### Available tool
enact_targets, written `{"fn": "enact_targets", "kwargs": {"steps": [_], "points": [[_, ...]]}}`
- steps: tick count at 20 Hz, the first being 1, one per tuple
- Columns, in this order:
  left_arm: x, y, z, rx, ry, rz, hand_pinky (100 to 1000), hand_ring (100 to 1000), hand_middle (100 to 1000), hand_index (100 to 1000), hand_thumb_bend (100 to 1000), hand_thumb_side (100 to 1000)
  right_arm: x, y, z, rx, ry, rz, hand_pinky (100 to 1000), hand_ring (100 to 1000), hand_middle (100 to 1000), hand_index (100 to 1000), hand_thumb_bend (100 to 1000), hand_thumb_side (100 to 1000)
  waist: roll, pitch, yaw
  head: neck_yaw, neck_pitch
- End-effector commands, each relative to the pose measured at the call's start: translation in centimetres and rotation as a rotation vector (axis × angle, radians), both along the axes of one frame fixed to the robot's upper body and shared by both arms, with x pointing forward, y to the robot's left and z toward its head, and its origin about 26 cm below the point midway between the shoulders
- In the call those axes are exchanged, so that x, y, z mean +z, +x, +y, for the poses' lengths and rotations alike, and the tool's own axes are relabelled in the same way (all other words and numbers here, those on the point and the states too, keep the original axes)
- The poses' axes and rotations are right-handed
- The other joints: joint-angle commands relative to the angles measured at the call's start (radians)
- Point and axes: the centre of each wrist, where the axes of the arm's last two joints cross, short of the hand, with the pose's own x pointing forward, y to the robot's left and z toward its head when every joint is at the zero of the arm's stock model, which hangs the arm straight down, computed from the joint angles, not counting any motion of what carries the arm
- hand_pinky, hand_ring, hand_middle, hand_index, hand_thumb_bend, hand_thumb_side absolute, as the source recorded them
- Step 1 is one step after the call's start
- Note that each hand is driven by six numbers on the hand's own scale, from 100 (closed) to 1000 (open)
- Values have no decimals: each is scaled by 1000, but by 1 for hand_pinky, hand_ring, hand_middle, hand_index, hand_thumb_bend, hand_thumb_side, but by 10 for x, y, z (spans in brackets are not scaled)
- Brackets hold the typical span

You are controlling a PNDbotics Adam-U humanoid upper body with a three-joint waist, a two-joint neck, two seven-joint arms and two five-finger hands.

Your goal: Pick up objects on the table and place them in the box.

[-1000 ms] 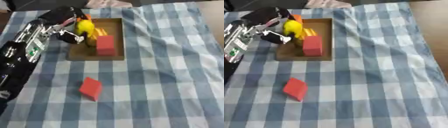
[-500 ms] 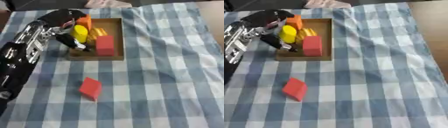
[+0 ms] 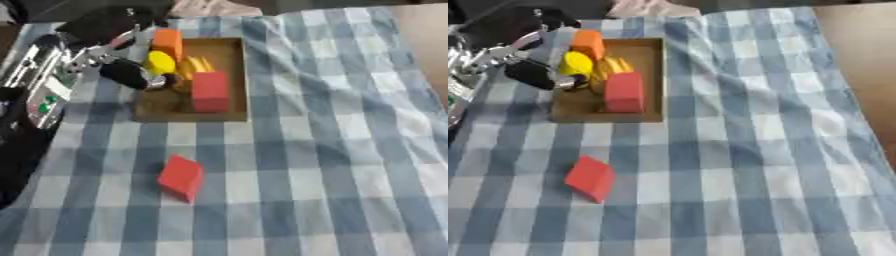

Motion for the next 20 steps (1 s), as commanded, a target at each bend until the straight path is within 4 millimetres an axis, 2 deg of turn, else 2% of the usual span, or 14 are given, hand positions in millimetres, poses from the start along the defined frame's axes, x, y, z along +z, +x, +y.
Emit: {"fn": "enact_targets", "kwargs": {"steps": [1,3,6,8,13,20], "points": [[30,-47,0,-125,16,-54,909,869,798,908,526,687,11,-4,-1,-5,-20,-35,845,826,667,846,100,589,0,-25,4,-12,-6],[33,-74,-2,-179,36,-37,909,869,799,911,531,689,12,-4,-1,-5,-21,-36,845,826,667,846,100,589,1,-24,6,-16,-7],[37,-92,-6,-197,35,-17,909,869,799,911,531,689,12,-4,-1,-4,-22,-37,845,826,667,846,100,589,2,-24,7,-17,-7],[37,-98,-7,-204,45,-2,920,881,813,937,561,700,12,-4,-1,-6,-24,-37,845,826,667,846,100,588,4,-21,10,-20,-8],[10,-102,0,-223,178,116,921,883,816,928,580,711,11,-4,-1,-6,-23,-36,846,826,667,846,100,588,2,-17,11,-19,0],[-11,-101,-1,-216,213,188,913,874,800,919,620,744,10,-4,-1,-6,-18,-33,846,826,666,845,100,588,-2,-13,16,-14,10]]}}
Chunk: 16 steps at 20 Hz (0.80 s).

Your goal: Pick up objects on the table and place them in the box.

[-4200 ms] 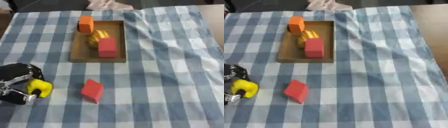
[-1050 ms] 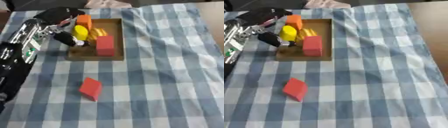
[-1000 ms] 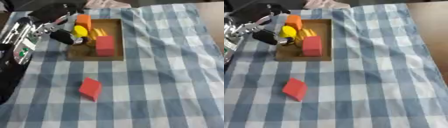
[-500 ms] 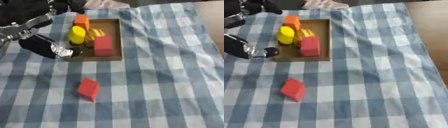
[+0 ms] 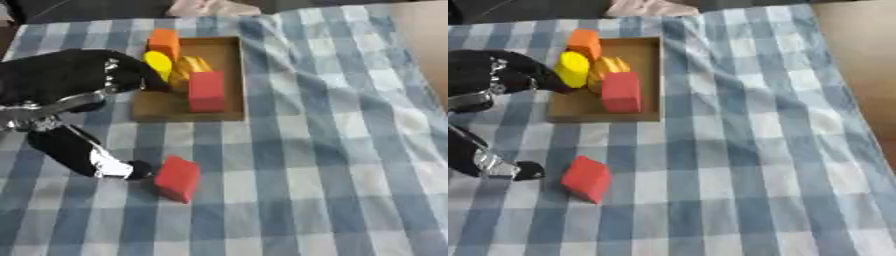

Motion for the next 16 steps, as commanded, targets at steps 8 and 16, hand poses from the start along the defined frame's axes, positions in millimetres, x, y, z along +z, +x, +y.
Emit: {"fn": "enact_targets", "kwargs": {"steps": [8,16], "points": [[-7,-4,-11,41,37,53,905,866,791,916,583,700,5,-4,-2,-5,-12,-24,847,826,665,843,100,588,-9,-18,2,6,1],[-11,-4,-23,43,54,113,915,893,833,931,568,677,4,-4,-2,-6,-10,-19,847,826,664,842,100,588,-10,-18,0,8,0]]}}
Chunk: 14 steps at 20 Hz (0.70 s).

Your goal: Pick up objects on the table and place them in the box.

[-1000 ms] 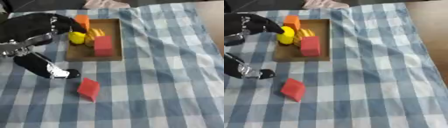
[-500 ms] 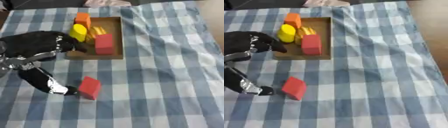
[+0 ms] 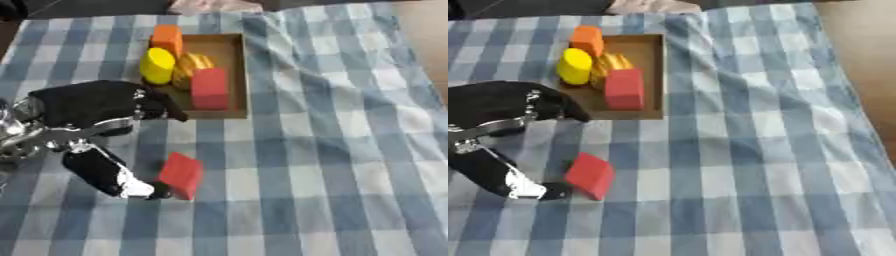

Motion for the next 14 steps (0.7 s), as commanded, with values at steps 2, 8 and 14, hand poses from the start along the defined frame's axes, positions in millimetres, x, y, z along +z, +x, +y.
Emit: {"fn": "enact_targets", "kwargs": {"steps": [2,8,14], "points": [[2,-2,-6,-20,30,14,918,897,837,932,575,672,9,-3,0,0,-15,-28,848,826,664,842,100,588,-2,-17,-4,5,-5],[-7,10,-8,3,97,84,917,899,834,929,555,632,8,-3,0,2,-7,-26,848,826,663,842,100,588,-1,-16,-8,5,-7],[-22,30,-6,51,115,120,911,894,828,925,454,585,7,-3,1,4,-3,-19,849,826,662,842,100,588,-1,-16,-11,7,-13]]}}
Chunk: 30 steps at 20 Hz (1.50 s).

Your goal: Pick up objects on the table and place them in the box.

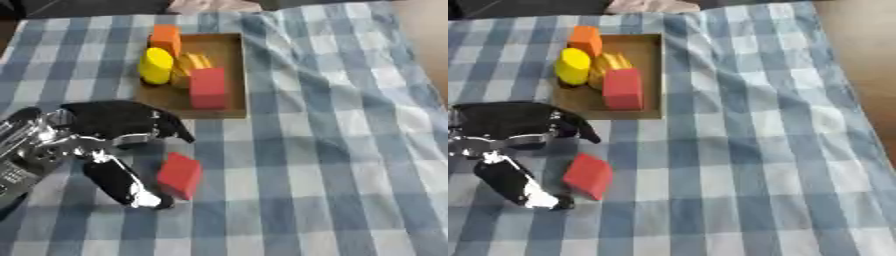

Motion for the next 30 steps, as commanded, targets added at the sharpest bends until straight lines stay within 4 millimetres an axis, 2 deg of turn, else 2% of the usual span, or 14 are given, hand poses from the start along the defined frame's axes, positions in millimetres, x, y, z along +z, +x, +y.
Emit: {"fn": "enact_targets", "kwargs": {"steps": [1,9,12,14,16,20,22,24,26,30], "points": [[0,10,2,20,14,-14,909,891,827,925,438,594,9,-4,0,2,-15,-24,849,826,662,842,100,588,-4,-18,-2,4,-13],[-12,22,-2,14,-3,3,895,879,812,908,393,603,8,-4,-1,0,-7,-22,849,826,661,842,100,587,-7,-15,-5,7,-16],[-17,24,-2,3,15,29,868,834,759,872,338,574,7,-4,-1,-1,-1,-23,850,826,661,842,100,587,-7,-14,-5,8,-15],[-19,25,-2,-6,27,39,844,802,722,806,323,545,7,-4,-1,-3,4,-24,850,826,661,842,100,587,-8,-14,-5,8,-14],[-20,25,-2,-19,46,42,844,806,736,834,334,513,7,-4,-2,-4,9,-26,850,826,661,842,100,586,-8,-14,-5,8,-14],[-20,26,-1,-23,70,38,845,804,725,812,227,482,6,-4,-2,-3,10,-21,850,826,660,842,100,585,-9,-15,-5,7,-15],[-20,26,-1,-20,85,35,834,790,706,777,194,475,5,-4,-2,0,10,-20,850,826,660,842,100,584,-9,-15,-5,8,-17],[-21,27,-1,-16,98,35,813,760,656,719,102,464,5,-4,-2,0,11,-18,850,827,660,842,100,585,-10,-15,-6,8,-18],[-21,28,-1,-13,86,34,793,738,623,693,100,484,4,-4,-2,-2,14,-17,851,827,660,842,100,584,-10,-15,-6,9,-18],[-11,22,-1,-21,9,-19,767,701,577,657,100,462,2,-4,-3,-9,16,-12,851,827,660,842,100,584,-11,-16,-5,6,-18]]}}
